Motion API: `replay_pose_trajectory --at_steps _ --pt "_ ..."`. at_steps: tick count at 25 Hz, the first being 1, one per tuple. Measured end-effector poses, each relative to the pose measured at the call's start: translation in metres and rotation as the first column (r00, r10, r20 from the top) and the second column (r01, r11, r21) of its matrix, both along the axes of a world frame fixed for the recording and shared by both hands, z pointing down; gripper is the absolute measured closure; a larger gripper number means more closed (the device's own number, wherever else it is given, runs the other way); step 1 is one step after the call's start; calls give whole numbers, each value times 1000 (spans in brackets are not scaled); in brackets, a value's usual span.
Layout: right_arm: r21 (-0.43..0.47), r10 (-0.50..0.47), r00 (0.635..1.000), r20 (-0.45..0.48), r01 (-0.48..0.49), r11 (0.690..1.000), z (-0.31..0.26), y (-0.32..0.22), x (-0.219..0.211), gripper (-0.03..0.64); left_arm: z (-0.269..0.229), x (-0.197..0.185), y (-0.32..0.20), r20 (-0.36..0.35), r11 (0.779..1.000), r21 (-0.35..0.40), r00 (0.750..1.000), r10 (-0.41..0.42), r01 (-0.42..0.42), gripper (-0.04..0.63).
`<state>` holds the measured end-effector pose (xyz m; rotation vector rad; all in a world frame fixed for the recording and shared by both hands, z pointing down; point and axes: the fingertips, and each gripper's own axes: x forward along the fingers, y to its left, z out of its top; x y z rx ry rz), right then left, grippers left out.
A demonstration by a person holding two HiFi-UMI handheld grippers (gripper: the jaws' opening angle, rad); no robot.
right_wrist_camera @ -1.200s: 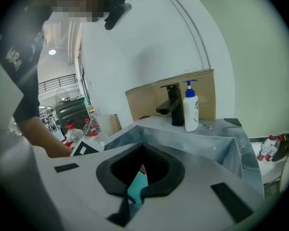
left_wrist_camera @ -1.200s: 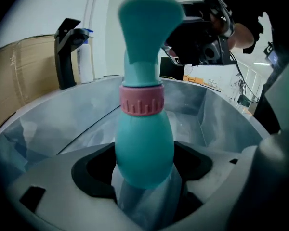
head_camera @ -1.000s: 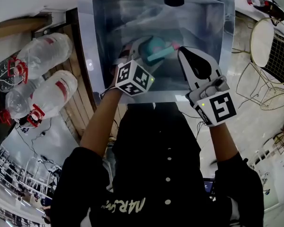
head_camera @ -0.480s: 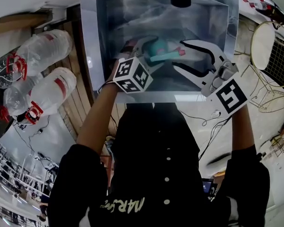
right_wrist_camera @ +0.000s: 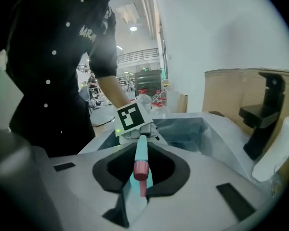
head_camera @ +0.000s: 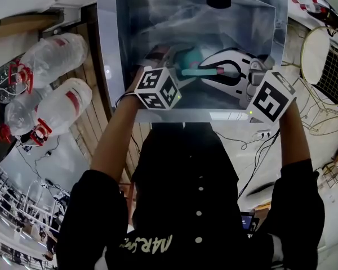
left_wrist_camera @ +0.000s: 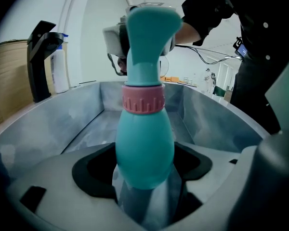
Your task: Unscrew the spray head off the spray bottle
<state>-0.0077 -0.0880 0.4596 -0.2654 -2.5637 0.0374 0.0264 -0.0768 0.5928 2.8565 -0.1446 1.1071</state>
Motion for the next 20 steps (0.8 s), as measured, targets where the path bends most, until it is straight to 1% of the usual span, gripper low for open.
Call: replay_pose_trajectory --at_steps 3,6,8,11,13,15,17,18,20 --pt "-39 -81 996 47 83 996 -1 1 1 538 -1 1 1 -16 1000 -15 1000 12 -12 215" --pt "-102 -127 988 92 137 985 -3 0 2 534 -1 1 0 -32 999 -30 999 14 -15 215" --pt "-134 -158 982 103 171 976 -3 1 3 532 -1 2 2 -33 999 -23 999 39 -40 216" --pt "-143 -228 968 108 242 960 -1 6 3 532 2 3 6 -23 995 1 994 103 -103 216" --pt "-143 -244 963 113 259 955 0 7 0 532 3 2 7 -26 994 -2 994 109 -109 216" --pt "-146 -224 968 112 239 960 -1 3 -3 533 1 0 5 -37 996 -17 995 89 -89 216" --pt "-160 -175 980 97 189 969 -1 -2 -5 526 -1 -1 3 -45 998 -27 997 63 -64 216" --pt "-171 -143 986 88 156 973 -1 -5 -5 507 -1 -1 2 -45 998 -25 997 55 -56 216" --pt "-198 -48 994 102 67 978 -8 -15 -2 421 1 0 1 -41 999 -16 998 45 -45 216"
